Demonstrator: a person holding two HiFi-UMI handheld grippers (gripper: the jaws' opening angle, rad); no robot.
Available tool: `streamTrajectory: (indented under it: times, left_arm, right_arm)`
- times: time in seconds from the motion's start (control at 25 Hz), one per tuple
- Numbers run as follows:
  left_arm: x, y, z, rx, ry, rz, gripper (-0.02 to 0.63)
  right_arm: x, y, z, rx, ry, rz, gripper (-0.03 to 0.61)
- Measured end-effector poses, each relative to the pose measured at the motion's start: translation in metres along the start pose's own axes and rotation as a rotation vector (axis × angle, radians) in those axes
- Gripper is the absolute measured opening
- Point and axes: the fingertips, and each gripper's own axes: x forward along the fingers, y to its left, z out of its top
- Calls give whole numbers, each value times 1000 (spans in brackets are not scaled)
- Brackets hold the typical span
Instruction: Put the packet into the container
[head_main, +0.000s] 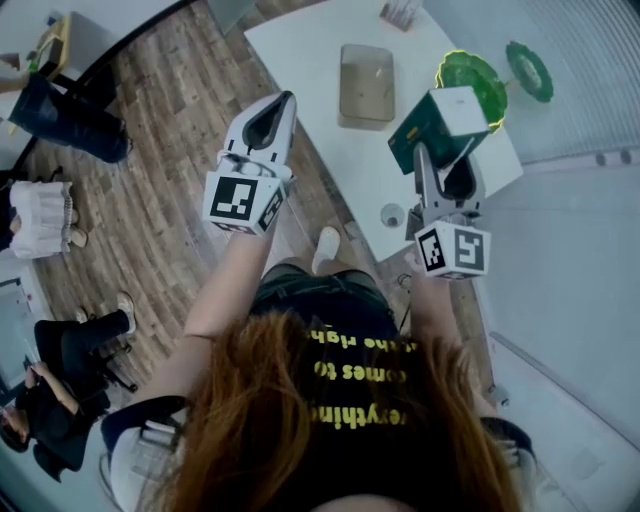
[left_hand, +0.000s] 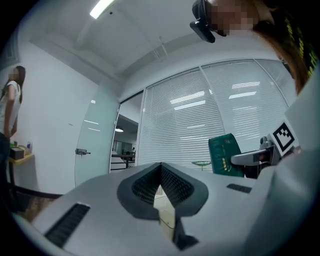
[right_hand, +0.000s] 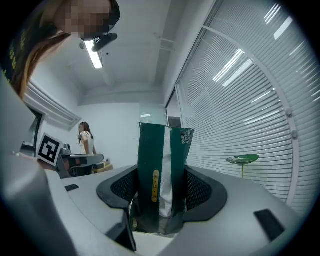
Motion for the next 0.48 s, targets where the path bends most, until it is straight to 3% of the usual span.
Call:
streamTrajectory:
  times: [0.48]
  left_arm:
    - [53,21,-8,-12,21,18,2]
  right_arm:
    - [55,-23,-13,49,53,15,264]
